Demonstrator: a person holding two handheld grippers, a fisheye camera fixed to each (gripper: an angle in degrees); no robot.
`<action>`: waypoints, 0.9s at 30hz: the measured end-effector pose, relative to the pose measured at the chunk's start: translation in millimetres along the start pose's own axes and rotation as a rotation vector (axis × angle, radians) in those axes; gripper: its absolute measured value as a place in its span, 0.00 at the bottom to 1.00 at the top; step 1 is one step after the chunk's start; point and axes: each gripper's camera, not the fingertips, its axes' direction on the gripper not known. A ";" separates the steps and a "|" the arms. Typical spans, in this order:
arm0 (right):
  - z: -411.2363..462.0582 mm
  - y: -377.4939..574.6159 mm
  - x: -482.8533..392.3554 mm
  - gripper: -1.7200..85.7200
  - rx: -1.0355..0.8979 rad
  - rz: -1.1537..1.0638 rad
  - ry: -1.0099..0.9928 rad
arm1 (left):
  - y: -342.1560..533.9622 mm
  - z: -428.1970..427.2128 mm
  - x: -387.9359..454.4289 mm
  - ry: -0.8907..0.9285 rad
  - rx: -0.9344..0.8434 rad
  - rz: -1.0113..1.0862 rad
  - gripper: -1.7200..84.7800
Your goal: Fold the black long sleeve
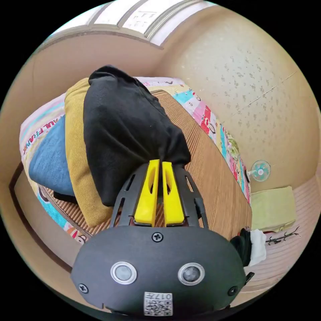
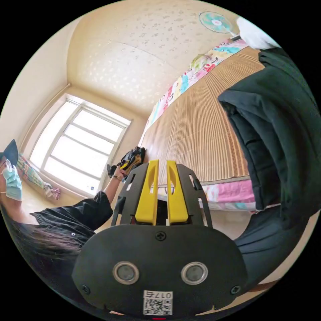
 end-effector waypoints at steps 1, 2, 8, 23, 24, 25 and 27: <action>14.9 3.7 -6.1 0.06 -0.032 -0.026 0.009 | 24.5 -9.5 23.2 0.098 -0.019 0.108 0.03; 21.9 6.1 -8.9 0.06 -0.046 -0.043 0.016 | 39.3 -13.8 35.6 0.151 -0.045 0.173 0.02; 94.4 24.1 -12.6 0.10 -0.203 -0.108 0.008 | 235.4 -23.0 94.6 0.431 -0.397 0.471 0.04; 221.7 89.3 -66.1 0.04 -0.334 -0.565 -0.253 | 245.1 -41.0 40.0 0.529 -0.381 -0.049 0.20; 218.6 101.8 -76.9 0.03 -0.371 -0.599 -0.306 | 245.5 -43.2 40.2 0.530 -0.368 -0.068 0.21; 216.1 114.6 -85.2 0.03 -0.397 -0.627 -0.352 | 248.5 -42.5 40.0 0.518 -0.370 -0.081 0.21; 214.5 133.4 -93.3 0.03 -0.434 -0.665 -0.411 | 256.3 -34.3 38.5 0.511 -0.394 -0.084 0.20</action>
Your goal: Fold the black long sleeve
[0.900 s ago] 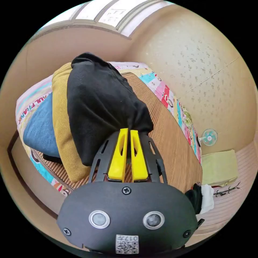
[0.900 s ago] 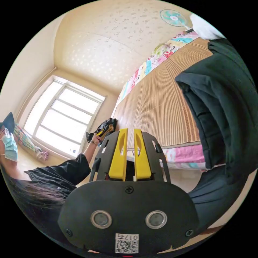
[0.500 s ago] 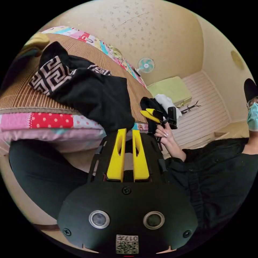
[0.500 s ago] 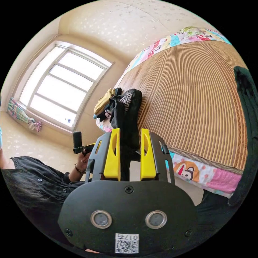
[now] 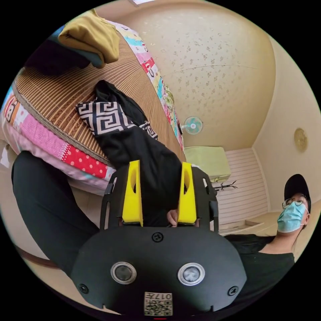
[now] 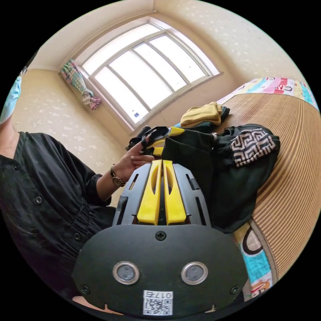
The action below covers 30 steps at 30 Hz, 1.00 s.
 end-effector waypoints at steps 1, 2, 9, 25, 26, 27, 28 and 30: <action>7.0 5.6 -5.4 0.03 -0.023 -0.009 -0.023 | 4.0 6.2 -9.4 -0.004 -0.026 -0.043 0.18; 10.4 8.3 -7.0 0.03 -0.038 -0.012 -0.027 | 7.3 6.7 -14.1 0.003 -0.024 -0.066 0.14; -47.3 22.9 -27.1 0.02 0.027 -0.153 -0.186 | 42.3 -103.9 94.6 0.053 0.187 0.629 0.02; -181.6 65.4 -21.0 0.08 0.249 -0.053 0.113 | 50.9 -71.1 298.2 1.053 -0.481 1.169 0.01; -187.8 66.2 -19.2 0.09 0.271 -0.045 0.104 | 58.7 -69.9 302.6 1.078 -0.494 1.184 0.01; -200.1 66.7 -14.5 0.12 0.308 -0.024 0.086 | 73.6 -69.2 309.4 1.110 -0.501 1.211 0.01; -212.1 65.8 -8.7 0.15 0.330 0.005 0.076 | 87.0 -69.5 314.6 1.128 -0.509 1.233 0.01; -228.6 63.3 -1.5 0.19 0.337 0.035 0.073 | 103.8 -71.5 319.0 1.127 -0.510 1.262 0.01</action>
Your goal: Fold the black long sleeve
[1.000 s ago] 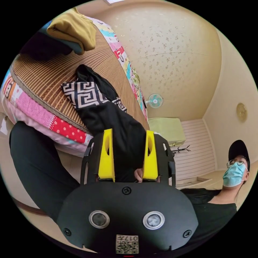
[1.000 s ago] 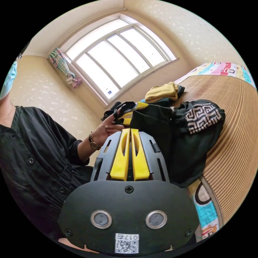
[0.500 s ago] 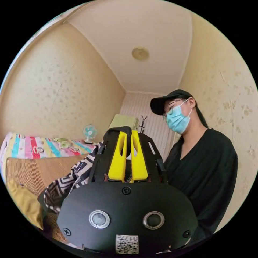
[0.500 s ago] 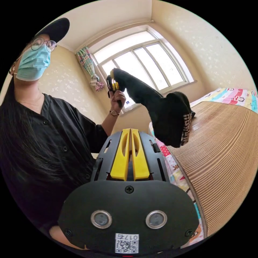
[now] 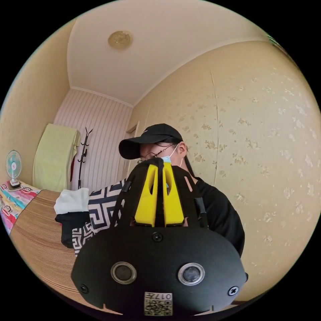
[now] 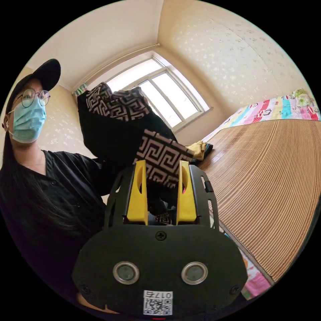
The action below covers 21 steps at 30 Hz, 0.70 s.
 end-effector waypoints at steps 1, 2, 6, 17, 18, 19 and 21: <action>-10.1 -5.1 4.1 0.21 0.008 0.016 -0.006 | 1.3 7.9 6.9 -0.025 -0.015 0.010 0.01; -15.2 -7.5 5.8 0.22 0.017 0.025 -0.008 | 2.3 11.2 10.4 -0.040 -0.024 0.016 0.01; -51.1 -17.7 13.9 0.22 0.093 -0.009 -0.143 | 13.2 15.4 26.8 -0.090 -0.025 0.010 0.01; -48.8 -26.6 143.5 0.25 0.040 0.158 -0.747 | 38.1 3.4 -2.5 0.070 0.122 -0.138 0.01; -40.8 -29.9 155.9 0.25 0.047 0.183 -0.811 | 38.3 6.9 -7.3 0.102 0.125 -0.149 0.01; -32.4 -33.4 166.7 0.25 0.057 0.201 -0.885 | 38.4 11.6 -12.3 0.139 0.125 -0.163 0.01; -22.0 -37.6 179.1 0.25 0.067 0.207 -1.024 | 38.2 18.1 -17.4 0.180 0.128 -0.185 0.01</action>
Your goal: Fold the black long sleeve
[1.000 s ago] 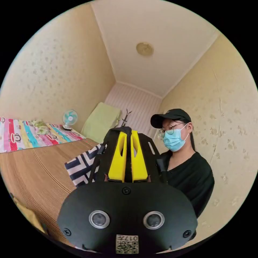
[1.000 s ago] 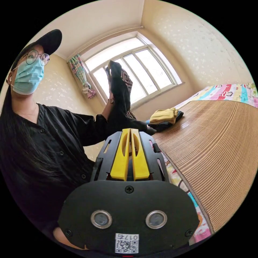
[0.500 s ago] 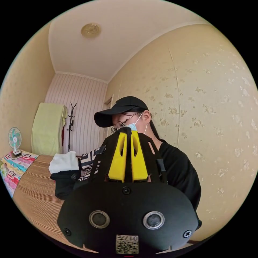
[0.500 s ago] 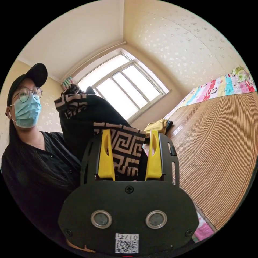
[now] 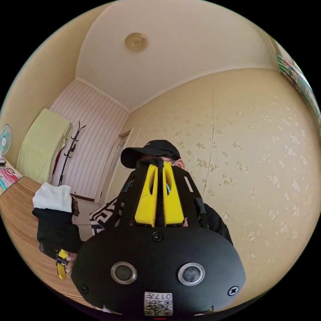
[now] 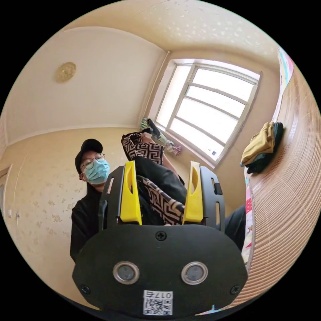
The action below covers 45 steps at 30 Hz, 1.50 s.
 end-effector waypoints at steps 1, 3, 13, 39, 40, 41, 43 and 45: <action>-2.3 -2.4 5.0 0.24 0.010 0.005 -0.058 | 0.0 3.5 -1.0 0.022 0.000 -0.006 0.01; -1.6 -2.8 3.5 0.24 0.027 0.002 -0.028 | 0.3 9.2 0.4 0.044 -0.011 -0.007 0.01; 73.0 36.2 43.4 0.23 -0.203 0.092 -0.022 | 10.1 19.1 -6.6 0.130 -0.021 0.039 0.01; 158.1 96.0 85.0 0.11 -0.281 0.117 -0.345 | -10.2 32.0 -21.2 0.126 -0.060 -0.157 0.01; 147.0 96.4 70.8 0.07 -0.232 0.028 -0.293 | -11.9 26.4 -9.0 0.088 -0.064 -0.153 0.01; 140.0 95.2 61.8 0.06 -0.212 -0.006 -0.240 | -12.7 23.3 -1.5 0.065 -0.068 -0.146 0.01; 109.9 84.8 17.7 0.05 -0.157 -0.086 0.014 | -15.1 10.0 30.7 -0.052 -0.078 -0.113 0.01; 92.2 77.5 -27.6 0.04 -0.106 -0.170 0.181 | -15.9 0.7 55.9 -0.154 -0.077 -0.087 0.01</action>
